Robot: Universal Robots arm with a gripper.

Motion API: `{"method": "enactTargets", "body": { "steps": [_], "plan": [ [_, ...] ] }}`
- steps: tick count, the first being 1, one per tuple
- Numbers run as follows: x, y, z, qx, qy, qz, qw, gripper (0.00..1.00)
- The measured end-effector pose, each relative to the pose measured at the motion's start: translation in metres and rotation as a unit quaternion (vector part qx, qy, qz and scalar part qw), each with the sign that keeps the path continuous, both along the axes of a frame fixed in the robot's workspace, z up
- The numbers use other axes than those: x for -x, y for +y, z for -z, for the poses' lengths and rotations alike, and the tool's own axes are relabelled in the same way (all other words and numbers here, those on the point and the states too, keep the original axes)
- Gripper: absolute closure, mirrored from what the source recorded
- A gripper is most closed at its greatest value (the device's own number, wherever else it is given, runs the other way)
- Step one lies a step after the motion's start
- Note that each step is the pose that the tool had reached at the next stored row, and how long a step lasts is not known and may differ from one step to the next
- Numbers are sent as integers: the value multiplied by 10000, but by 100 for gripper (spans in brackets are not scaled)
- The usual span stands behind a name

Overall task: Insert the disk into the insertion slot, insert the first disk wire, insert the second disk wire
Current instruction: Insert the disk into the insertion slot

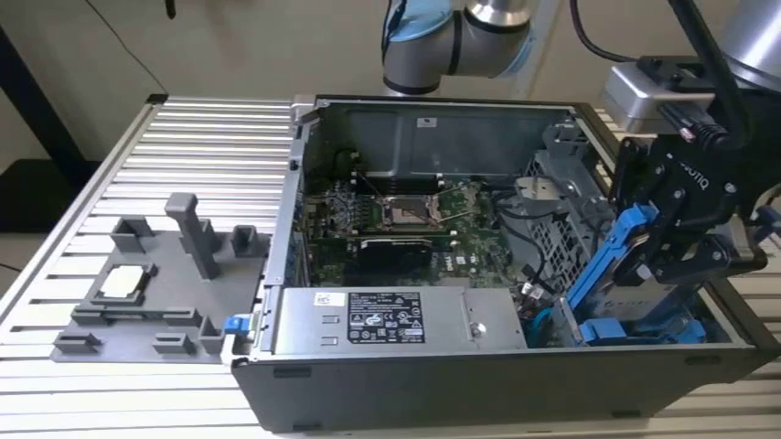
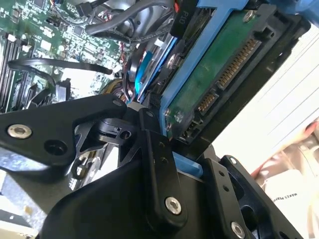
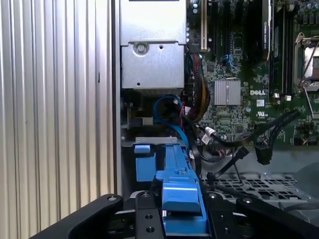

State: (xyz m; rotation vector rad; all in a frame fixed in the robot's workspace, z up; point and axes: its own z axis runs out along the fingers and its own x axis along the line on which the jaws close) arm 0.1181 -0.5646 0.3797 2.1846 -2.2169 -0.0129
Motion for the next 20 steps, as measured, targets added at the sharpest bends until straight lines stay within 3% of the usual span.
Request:
{"method": "enactTargets", "body": {
  "steps": [5, 12, 14, 16, 17, 20],
  "plan": [
    [-1, 1, 73, -2, -2, -1, 10000, 67],
    [-1, 3, 77, -54, -6, -1, 10000, 67],
    [-1, 2, 74, -58, -7, -1, 10000, 60],
    [-1, 1, 73, -68, -7, -1, 10000, 60],
    [-1, 2, 74, -73, -8, -1, 10000, 53],
    [0, 1, 39, -73, 2, 0, 10000, 53]
  ]
}}
